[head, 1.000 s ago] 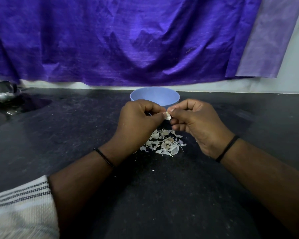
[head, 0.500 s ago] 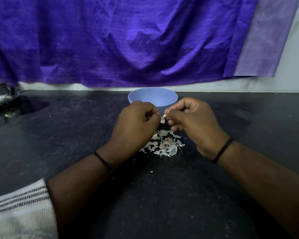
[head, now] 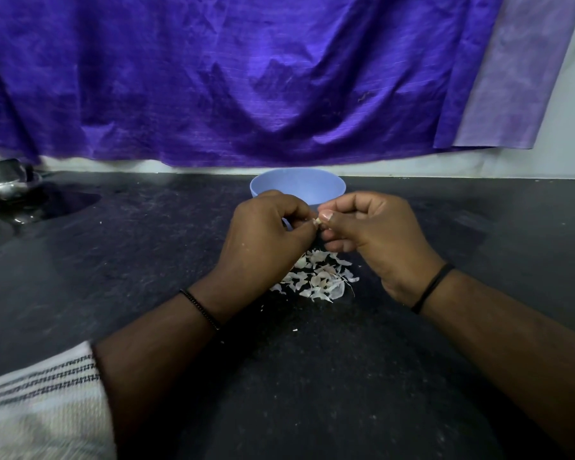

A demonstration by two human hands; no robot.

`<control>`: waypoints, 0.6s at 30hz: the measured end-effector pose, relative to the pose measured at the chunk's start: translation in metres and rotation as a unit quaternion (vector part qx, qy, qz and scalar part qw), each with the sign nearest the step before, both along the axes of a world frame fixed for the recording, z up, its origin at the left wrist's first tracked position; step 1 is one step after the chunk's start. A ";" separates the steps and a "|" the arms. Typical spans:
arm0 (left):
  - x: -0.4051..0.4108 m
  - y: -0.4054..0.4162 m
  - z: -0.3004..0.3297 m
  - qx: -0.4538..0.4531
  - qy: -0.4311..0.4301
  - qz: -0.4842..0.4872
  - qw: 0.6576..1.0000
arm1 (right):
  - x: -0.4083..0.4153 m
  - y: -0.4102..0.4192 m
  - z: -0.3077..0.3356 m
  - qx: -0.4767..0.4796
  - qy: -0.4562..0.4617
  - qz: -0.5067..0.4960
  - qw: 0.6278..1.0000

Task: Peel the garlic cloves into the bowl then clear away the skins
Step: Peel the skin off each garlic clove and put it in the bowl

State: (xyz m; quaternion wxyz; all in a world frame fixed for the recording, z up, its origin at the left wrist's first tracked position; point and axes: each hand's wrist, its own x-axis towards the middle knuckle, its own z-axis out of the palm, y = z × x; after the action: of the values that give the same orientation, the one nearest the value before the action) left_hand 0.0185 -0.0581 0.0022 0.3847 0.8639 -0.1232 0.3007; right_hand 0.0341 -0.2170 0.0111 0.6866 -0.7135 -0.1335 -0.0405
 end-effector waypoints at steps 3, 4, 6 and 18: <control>0.000 0.001 0.001 0.005 -0.004 -0.008 1.000 | -0.001 0.000 0.001 0.000 0.000 0.005 1.000; 0.000 0.001 0.002 0.008 -0.010 -0.010 1.000 | -0.001 0.001 0.001 0.001 0.001 0.006 1.000; 0.000 0.002 0.002 0.012 -0.024 -0.010 1.000 | -0.002 0.001 0.001 0.004 0.002 0.007 1.000; 0.001 -0.002 0.001 0.082 -0.089 -0.004 0.993 | -0.001 0.002 0.004 0.046 0.011 -0.007 0.999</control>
State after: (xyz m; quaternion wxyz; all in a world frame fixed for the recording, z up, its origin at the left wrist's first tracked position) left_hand 0.0192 -0.0598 0.0031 0.3018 0.8617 -0.1846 0.3637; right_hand 0.0328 -0.2151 0.0154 0.7200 -0.6822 -0.1195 -0.0437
